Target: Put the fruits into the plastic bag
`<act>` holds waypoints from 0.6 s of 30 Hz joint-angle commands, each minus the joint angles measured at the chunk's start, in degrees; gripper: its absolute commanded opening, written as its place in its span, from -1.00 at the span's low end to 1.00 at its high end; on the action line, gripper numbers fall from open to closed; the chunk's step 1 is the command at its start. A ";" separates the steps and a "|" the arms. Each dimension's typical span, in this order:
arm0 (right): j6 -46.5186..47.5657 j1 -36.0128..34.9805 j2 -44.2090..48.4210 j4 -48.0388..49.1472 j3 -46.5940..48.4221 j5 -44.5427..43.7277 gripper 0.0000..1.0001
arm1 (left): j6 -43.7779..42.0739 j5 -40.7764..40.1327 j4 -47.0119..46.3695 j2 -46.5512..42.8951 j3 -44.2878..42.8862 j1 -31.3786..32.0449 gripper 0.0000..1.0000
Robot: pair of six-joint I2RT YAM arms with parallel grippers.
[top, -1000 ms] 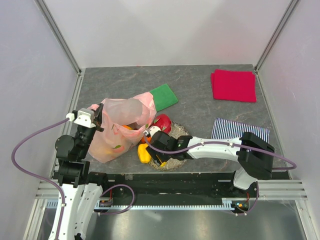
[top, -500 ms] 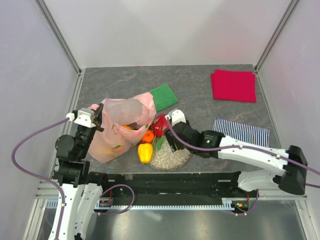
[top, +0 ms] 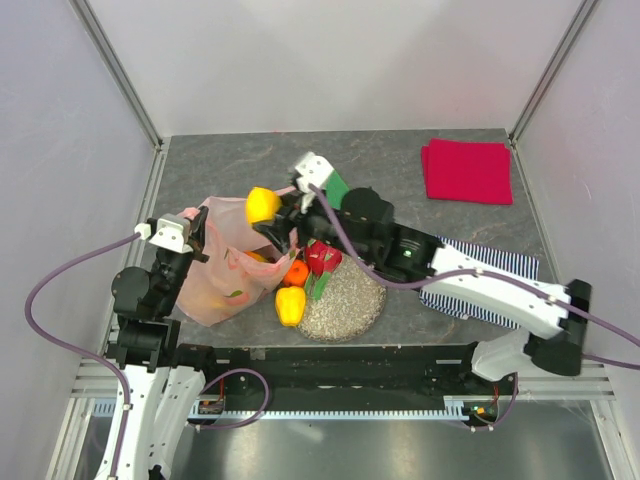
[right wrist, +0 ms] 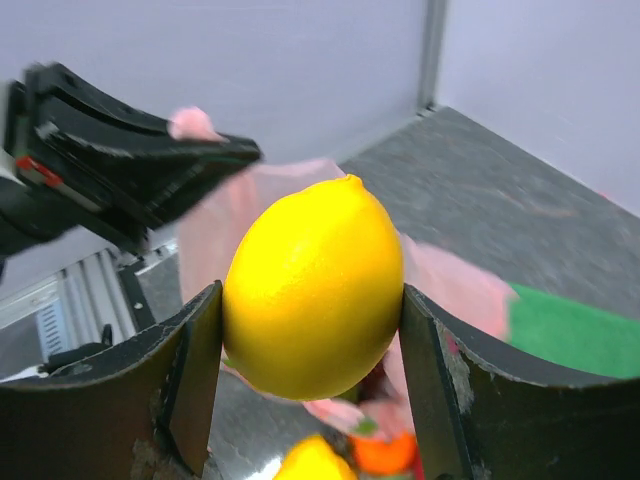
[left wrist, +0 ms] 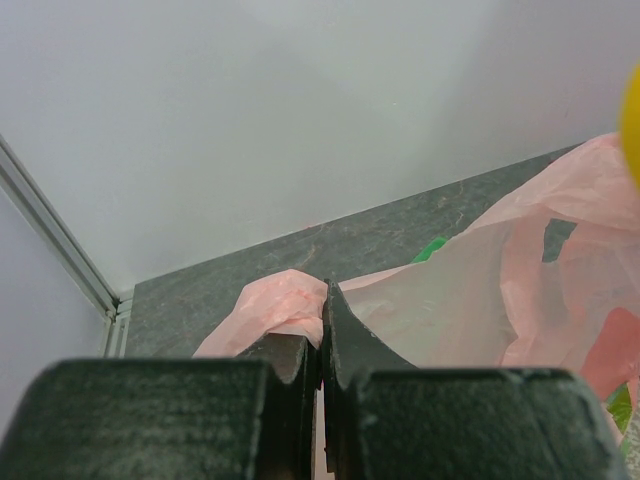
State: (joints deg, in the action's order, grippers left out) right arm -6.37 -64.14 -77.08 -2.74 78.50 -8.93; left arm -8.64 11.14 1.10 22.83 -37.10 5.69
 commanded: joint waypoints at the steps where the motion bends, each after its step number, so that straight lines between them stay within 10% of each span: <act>1: 3.38 -0.11 -9.83 2.83 9.19 8.75 -0.10 | 0.82 1.08 -2.33 0.37 0.28 -0.24 -0.97; 18: -3.30 8.50 -31.46 -15.45 21.87 11.90 -0.16 | 0.82 1.34 -2.42 0.20 0.28 -0.07 -0.97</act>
State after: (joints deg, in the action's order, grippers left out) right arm -9.19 -55.09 -107.57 -15.25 96.77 1.69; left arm -8.62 11.97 1.08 22.85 -37.10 5.69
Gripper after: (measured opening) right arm 0.712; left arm 0.033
